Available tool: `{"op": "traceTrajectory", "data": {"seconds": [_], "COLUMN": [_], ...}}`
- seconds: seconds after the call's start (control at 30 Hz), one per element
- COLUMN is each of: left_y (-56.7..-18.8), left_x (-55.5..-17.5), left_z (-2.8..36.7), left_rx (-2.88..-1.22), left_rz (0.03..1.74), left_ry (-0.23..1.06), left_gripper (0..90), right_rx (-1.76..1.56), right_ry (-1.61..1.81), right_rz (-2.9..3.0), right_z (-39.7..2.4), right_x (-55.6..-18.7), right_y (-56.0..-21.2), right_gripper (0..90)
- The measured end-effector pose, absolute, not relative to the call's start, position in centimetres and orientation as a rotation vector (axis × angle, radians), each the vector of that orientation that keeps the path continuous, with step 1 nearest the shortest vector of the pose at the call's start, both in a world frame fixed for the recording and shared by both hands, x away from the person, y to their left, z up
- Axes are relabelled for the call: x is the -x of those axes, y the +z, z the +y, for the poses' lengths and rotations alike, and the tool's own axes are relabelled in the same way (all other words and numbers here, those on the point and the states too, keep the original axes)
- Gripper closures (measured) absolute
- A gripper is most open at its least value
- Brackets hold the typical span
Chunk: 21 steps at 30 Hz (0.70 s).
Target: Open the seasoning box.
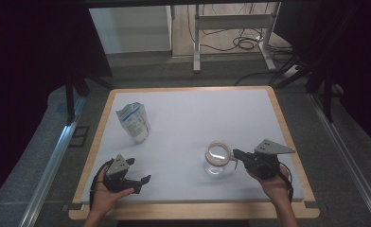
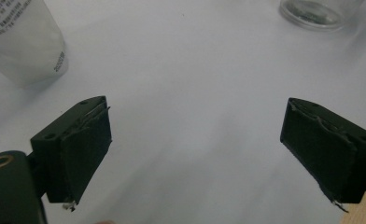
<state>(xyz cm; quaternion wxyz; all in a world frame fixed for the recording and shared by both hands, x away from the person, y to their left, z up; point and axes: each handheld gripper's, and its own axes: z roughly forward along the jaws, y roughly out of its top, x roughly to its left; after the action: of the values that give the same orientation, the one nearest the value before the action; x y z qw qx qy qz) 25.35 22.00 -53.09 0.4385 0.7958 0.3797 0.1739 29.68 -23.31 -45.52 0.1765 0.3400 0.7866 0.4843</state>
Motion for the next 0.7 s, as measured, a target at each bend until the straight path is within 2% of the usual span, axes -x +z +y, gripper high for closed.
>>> {"op": "traceTrajectory", "data": {"seconds": [0.17,0.4,0.57,0.7], "left_y": [-52.8,-51.9,-50.4,-49.3], "left_x": [-25.2,-25.0,-25.7,-26.4], "left_z": [21.9,21.0,18.9,16.6], "left_rx": [-1.942,-1.899,-1.905,-1.906], "left_rz": [0.936,0.901,0.830,0.769], "left_ry": [0.429,0.417,0.382,0.364], "left_gripper": [18.1,42.6,63.2,73.5], "right_rx": [-0.962,-0.949,-0.943,-0.953], "right_ry": [1.379,1.379,1.387,1.415], "right_rz": [2.226,2.233,2.229,2.212], "right_z": [-23.2,-23.0,-23.1,-23.4], "right_x": [-29.9,-30.0,-30.0,-29.9], "right_y": [-45.5,-45.5,-45.6,-45.8], "right_gripper": [90.0,90.0,90.0,90.0]}}
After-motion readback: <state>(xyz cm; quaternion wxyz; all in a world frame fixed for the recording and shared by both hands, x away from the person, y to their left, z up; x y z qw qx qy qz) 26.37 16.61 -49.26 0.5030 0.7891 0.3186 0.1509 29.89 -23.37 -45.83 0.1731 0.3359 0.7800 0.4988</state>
